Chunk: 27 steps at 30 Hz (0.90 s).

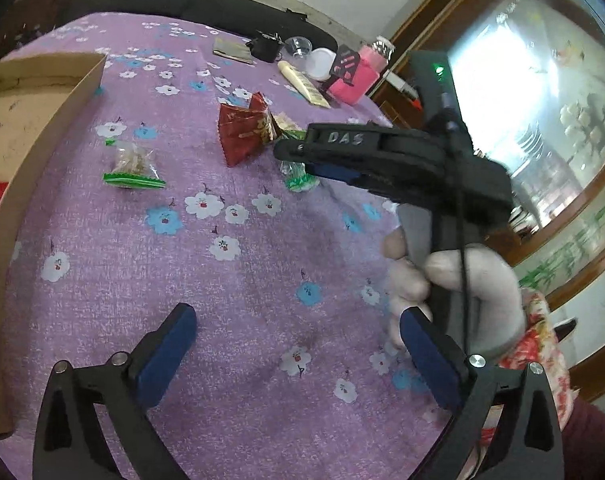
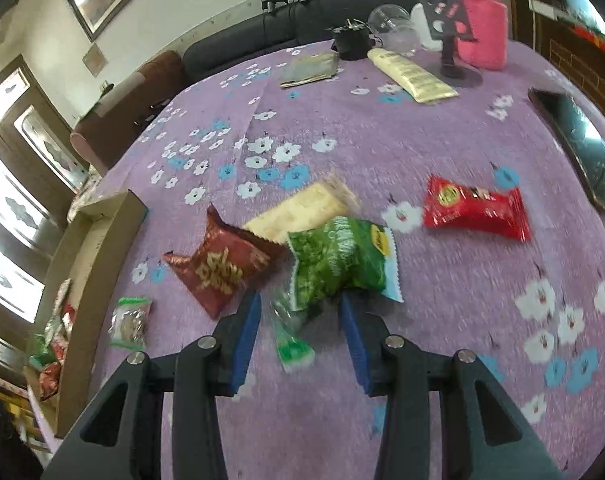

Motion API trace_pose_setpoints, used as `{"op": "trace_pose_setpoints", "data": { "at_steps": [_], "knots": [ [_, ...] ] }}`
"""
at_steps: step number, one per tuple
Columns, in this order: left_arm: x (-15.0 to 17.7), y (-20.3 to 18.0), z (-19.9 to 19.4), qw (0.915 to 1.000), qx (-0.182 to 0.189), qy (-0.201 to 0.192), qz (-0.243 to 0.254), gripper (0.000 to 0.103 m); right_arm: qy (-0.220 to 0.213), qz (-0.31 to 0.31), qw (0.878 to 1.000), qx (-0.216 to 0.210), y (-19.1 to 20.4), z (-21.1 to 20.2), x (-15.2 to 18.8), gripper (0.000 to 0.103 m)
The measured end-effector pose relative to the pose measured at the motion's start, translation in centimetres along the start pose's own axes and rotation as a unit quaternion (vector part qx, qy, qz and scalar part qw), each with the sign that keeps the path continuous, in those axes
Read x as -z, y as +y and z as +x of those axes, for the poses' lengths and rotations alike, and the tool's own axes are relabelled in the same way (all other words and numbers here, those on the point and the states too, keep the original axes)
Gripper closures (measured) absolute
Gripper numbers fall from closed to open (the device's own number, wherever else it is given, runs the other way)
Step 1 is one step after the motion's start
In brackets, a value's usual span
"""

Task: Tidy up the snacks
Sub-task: 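Move both open tools back toward the remaining snacks, then grasp the clear zip bag with the left tool while the right grasps a green-capped bottle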

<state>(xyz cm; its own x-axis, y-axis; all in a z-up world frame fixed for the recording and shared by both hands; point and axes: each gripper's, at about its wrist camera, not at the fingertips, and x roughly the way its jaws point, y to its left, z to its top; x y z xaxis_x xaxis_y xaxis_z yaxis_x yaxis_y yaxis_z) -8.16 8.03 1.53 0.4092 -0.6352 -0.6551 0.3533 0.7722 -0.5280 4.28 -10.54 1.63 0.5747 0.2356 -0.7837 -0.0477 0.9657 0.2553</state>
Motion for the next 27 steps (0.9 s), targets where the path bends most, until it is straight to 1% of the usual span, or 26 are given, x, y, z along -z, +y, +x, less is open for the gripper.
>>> {"op": "trace_pose_setpoints", "data": {
  "at_steps": [1,3,5,7,8,9,10,12,15,16,19,22,24,25,26,27],
  "knots": [
    [0.0,0.4,-0.2,0.9999,0.012,-0.002,-0.008,0.001,0.000,-0.008,1.000,0.008,0.2,0.2,-0.2,0.065],
    [-0.1,0.7,-0.3,0.9996,0.025,0.000,-0.013,0.001,-0.001,-0.025,0.999,0.032,0.5,0.2,0.1,0.084],
    [-0.1,0.6,-0.2,0.9997,0.025,0.005,-0.006,0.001,-0.001,-0.032,0.999,0.030,0.4,-0.1,0.4,0.085],
    [-0.3,-0.1,0.1,0.9996,0.012,0.021,0.016,0.001,0.006,-0.032,0.999,0.029,0.1,-0.8,1.1,0.085],
    [-0.5,-0.4,0.3,0.9992,0.001,0.030,0.025,0.003,0.008,-0.031,0.999,0.028,-0.1,-1.3,1.6,0.085],
    [-0.8,-0.4,0.3,0.9989,-0.013,0.037,0.025,0.008,0.009,-0.029,0.999,0.025,-0.3,-1.6,2.0,0.085],
    [-1.3,-0.4,0.1,0.9987,-0.027,0.035,0.024,0.011,0.008,-0.027,0.999,0.021,-0.6,-1.9,2.5,0.085],
    [-2.6,0.1,-0.4,0.9984,-0.047,0.017,0.027,0.012,0.000,-0.017,1.000,0.002,-1.5,-2.9,3.6,0.085],
    [-5.1,1.0,-0.6,0.9945,-0.098,-0.005,0.038,0.012,-0.011,0.011,0.999,-0.039,-3.0,-3.4,4.3,0.085],
    [-6.0,1.3,-0.3,0.9920,-0.118,-0.009,0.044,0.012,-0.011,0.020,0.999,-0.048,-3.3,-3.4,4.3,0.085],
    [-7.7,2.3,1.1,0.9854,-0.160,-0.003,0.056,0.012,-0.015,0.020,0.998,-0.051,-3.3,-3.5,4.4,0.085],
    [-8.9,3.0,3.0,0.9802,-0.186,0.006,0.067,0.012,-0.020,0.006,0.999,-0.041,-2.8,-3.5,4.5,0.085],
    [-9.4,3.2,4.0,0.9783,-0.194,0.014,0.072,0.014,-0.020,0.007,0.999,-0.041,-2.8,-3.5,4.5,0.085],
    [-9.3,3.2,4.2,0.9746,-0.209,0.013,0.081,0.018,-0.020,0.010,0.999,-0.043,-2.9,-3.5,4.5,0.085],
    [-9.2,2.9,4.3,0.9694,-0.225,0.010,0.097,0.036,-0.019,0.014,0.999,-0.046,-3.0,-3.6,4.5,0.085],
    [-9.0,2.7,4.2,0.9717,-0.214,0.014,0.100,0.054,-0.019,0.017,0.999,-0.048,-3.1,-3.6,4.5,0.085]
  ]
}}
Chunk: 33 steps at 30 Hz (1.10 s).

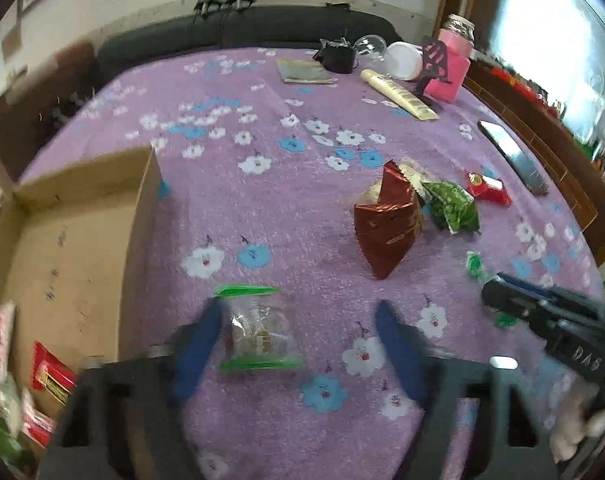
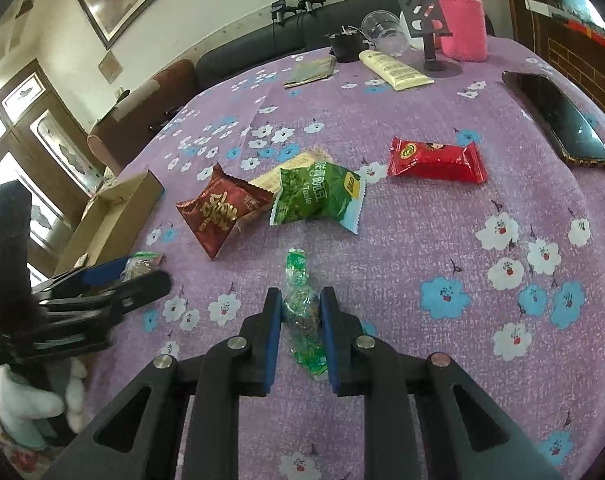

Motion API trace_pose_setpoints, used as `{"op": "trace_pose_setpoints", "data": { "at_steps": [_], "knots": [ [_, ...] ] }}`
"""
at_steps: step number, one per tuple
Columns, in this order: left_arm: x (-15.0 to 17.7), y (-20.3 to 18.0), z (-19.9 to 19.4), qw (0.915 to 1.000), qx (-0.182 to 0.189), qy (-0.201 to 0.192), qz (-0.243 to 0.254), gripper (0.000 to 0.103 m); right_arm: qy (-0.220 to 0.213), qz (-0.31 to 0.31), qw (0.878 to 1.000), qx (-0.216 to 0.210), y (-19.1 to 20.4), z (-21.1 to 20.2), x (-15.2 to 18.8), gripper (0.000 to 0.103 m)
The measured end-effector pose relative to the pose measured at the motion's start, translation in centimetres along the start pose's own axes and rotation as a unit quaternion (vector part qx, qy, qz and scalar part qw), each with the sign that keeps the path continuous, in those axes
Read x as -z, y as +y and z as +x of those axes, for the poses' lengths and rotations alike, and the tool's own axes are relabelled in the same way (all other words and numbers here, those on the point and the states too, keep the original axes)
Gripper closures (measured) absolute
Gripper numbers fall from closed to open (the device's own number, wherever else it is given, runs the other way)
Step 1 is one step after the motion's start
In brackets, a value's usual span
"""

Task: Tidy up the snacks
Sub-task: 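Grasp the clear zip bag with the left tool while the right grasps a green-capped bottle, then carry both items over the cardboard tray and open both tools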

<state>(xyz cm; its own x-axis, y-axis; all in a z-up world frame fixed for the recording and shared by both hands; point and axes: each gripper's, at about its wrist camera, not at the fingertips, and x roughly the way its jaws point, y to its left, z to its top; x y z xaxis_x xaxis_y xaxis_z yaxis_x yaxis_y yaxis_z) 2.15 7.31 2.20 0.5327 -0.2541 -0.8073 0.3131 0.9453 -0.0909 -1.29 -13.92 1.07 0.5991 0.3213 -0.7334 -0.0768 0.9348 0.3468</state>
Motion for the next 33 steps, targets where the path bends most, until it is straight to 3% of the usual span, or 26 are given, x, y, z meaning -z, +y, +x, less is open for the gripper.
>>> {"op": "trace_pose_setpoints", "data": {
  "at_steps": [1,9,16,20,24,28,33],
  "knots": [
    [0.1,0.1,0.1,0.9997,0.022,0.010,-0.006,0.074,0.000,0.001,1.000,0.000,0.0,0.0,0.0,0.085],
    [1.7,-1.6,-1.4,0.9994,0.031,-0.008,0.011,0.074,-0.006,-0.023,1.000,-0.007,1.0,-0.3,0.2,0.085],
    [2.7,-1.4,-4.6,0.9970,0.062,-0.042,-0.018,0.074,-0.019,-0.027,0.999,-0.031,1.4,-0.8,0.2,0.085],
    [4.0,1.1,-7.2,0.9941,0.062,-0.066,-0.060,0.074,-0.023,-0.032,0.998,-0.041,1.7,-1.0,0.2,0.085],
    [5.7,5.1,-9.7,0.9878,0.046,-0.090,-0.118,0.074,-0.032,-0.047,0.998,-0.039,2.5,-1.3,0.5,0.085],
    [7.5,9.0,-11.8,0.9821,0.005,-0.106,-0.156,0.074,-0.038,-0.062,0.997,-0.037,3.9,-1.6,0.7,0.085],
    [9.7,13.7,-13.9,0.9719,-0.045,-0.118,-0.199,0.074,-0.023,-0.079,0.994,-0.066,7.3,-1.9,0.7,0.085]
  ]
}}
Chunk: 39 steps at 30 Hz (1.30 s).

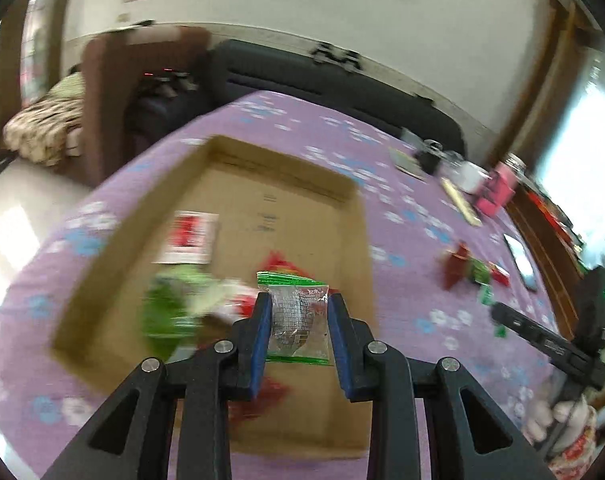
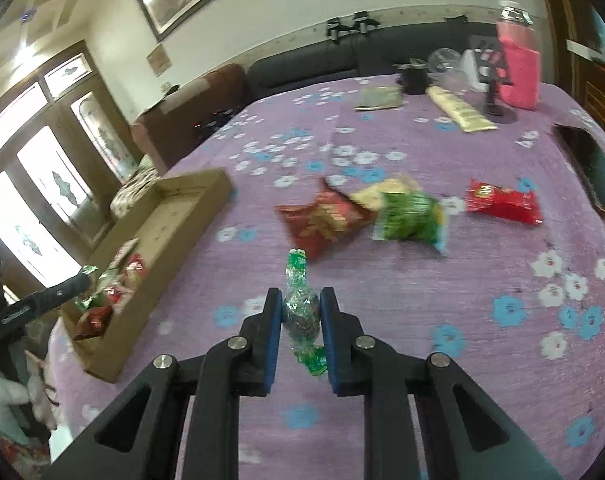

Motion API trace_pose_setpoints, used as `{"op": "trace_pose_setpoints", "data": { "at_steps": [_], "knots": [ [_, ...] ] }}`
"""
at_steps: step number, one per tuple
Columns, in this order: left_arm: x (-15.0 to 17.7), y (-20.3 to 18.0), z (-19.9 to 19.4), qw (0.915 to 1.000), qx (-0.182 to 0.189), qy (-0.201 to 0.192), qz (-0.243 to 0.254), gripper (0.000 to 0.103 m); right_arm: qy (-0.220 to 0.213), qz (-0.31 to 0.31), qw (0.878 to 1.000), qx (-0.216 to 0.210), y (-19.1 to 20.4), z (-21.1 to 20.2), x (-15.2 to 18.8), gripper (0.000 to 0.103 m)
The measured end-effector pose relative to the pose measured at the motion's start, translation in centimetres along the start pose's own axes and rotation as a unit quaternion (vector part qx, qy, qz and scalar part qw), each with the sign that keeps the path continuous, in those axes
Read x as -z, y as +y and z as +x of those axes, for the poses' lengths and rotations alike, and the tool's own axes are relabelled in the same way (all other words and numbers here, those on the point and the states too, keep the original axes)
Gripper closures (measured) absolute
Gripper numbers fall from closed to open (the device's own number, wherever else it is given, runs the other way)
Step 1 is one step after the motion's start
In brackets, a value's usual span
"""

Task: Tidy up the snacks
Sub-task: 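Carry both items over the cardboard tray and open both tools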

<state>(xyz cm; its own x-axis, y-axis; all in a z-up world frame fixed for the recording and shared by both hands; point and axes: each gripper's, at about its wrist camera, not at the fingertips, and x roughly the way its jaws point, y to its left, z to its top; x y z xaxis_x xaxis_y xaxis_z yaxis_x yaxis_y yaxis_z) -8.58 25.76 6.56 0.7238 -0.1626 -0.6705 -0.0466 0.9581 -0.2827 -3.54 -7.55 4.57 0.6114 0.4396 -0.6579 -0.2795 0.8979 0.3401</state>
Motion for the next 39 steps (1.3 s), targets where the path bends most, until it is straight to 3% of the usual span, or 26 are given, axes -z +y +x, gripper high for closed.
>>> {"op": "trace_pose_setpoints", "data": {
  "at_steps": [3,16,21,26,30,39],
  "knots": [
    [0.1,2.0,-0.7,0.9995,-0.029,-0.011,-0.010,0.073,0.017,-0.015,0.999,-0.030,3.0,0.7,-0.3,0.084],
    [0.4,6.3,-0.3,0.9978,-0.050,-0.015,-0.040,0.071,0.082,-0.105,0.988,-0.077,16.2,5.8,0.0,0.084],
    [0.5,8.0,-0.8,0.9970,-0.022,-0.024,-0.070,0.053,0.105,-0.138,0.983,-0.064,19.4,8.2,1.1,0.084],
    [0.5,8.9,-2.1,0.9950,-0.004,-0.039,-0.091,0.046,0.114,-0.151,0.981,-0.047,20.1,9.6,1.8,0.083],
    [0.4,8.9,-2.8,0.9941,-0.001,-0.050,-0.097,0.042,0.107,-0.143,0.983,-0.050,20.0,9.4,1.6,0.070],
    [0.2,6.1,-3.9,0.9954,-0.001,-0.060,-0.075,0.035,0.065,-0.105,0.991,-0.047,16.9,5.7,1.2,0.061]
  ]
}}
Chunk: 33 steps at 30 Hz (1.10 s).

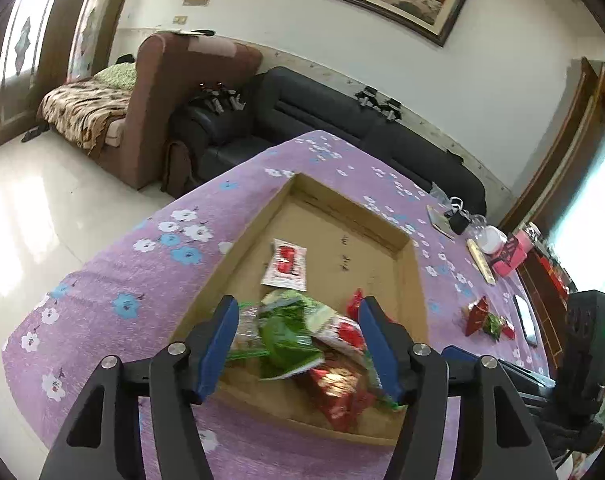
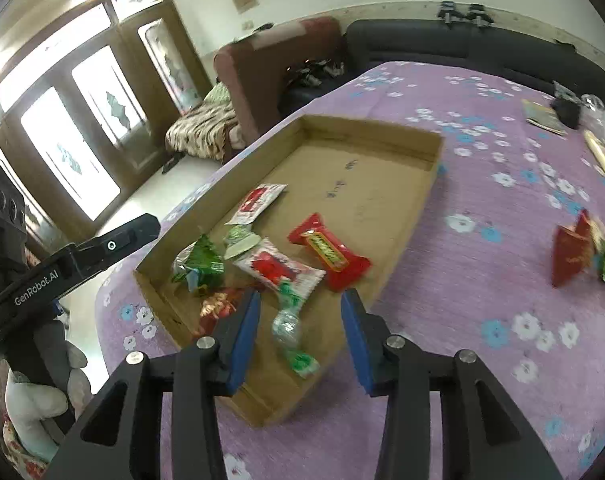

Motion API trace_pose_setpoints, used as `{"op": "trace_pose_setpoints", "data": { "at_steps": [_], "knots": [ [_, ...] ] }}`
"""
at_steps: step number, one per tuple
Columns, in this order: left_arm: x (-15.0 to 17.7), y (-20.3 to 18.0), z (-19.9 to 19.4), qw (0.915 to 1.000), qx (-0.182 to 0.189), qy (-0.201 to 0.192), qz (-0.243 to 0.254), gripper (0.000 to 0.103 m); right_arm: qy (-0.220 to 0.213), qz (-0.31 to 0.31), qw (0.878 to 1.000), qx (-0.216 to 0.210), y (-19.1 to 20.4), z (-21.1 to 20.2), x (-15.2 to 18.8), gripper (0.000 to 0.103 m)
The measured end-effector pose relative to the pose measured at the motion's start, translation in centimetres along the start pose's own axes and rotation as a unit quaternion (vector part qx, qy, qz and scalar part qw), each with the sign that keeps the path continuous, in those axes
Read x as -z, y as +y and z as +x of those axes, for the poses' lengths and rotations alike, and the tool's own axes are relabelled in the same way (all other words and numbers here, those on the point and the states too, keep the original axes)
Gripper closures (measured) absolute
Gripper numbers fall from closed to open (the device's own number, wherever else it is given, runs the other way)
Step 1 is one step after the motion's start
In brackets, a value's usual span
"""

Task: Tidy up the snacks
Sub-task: 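Carry both items over the cardboard tray and open both tools, then move both open tools back to the remaining snacks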

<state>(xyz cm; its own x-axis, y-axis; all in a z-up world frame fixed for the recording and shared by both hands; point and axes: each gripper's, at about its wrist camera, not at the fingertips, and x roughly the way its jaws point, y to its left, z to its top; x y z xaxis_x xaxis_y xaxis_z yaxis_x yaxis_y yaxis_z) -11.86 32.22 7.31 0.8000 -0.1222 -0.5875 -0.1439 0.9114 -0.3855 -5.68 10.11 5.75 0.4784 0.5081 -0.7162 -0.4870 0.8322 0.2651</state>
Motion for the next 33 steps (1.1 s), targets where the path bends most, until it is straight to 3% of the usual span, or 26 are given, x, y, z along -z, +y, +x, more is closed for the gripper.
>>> {"op": "trace_pose_setpoints", "data": {
  "at_steps": [9,14,17,25,33],
  "knots": [
    [1.8,-6.8,0.3,0.9959,0.037,0.029,0.077,0.032,-0.022,0.071,0.997,0.022,-5.7,-3.7,3.0,0.060],
    [4.7,-12.9,0.7,0.9846,0.017,0.038,0.170,0.031,-0.025,0.107,0.993,0.047,-9.4,-5.1,4.6,0.060],
    [6.3,-15.6,1.3,0.9768,0.028,0.058,0.204,0.028,-0.029,0.128,0.989,0.061,-11.6,-6.1,5.6,0.060],
    [9.5,-19.3,3.6,0.9617,0.028,0.112,0.249,0.028,-0.043,0.168,0.981,0.083,-15.8,-8.7,7.6,0.060],
    [11.0,-21.9,6.3,0.9500,0.020,0.133,0.282,0.028,-0.047,0.195,0.976,0.089,-18.1,-9.0,8.4,0.060]
  ]
}}
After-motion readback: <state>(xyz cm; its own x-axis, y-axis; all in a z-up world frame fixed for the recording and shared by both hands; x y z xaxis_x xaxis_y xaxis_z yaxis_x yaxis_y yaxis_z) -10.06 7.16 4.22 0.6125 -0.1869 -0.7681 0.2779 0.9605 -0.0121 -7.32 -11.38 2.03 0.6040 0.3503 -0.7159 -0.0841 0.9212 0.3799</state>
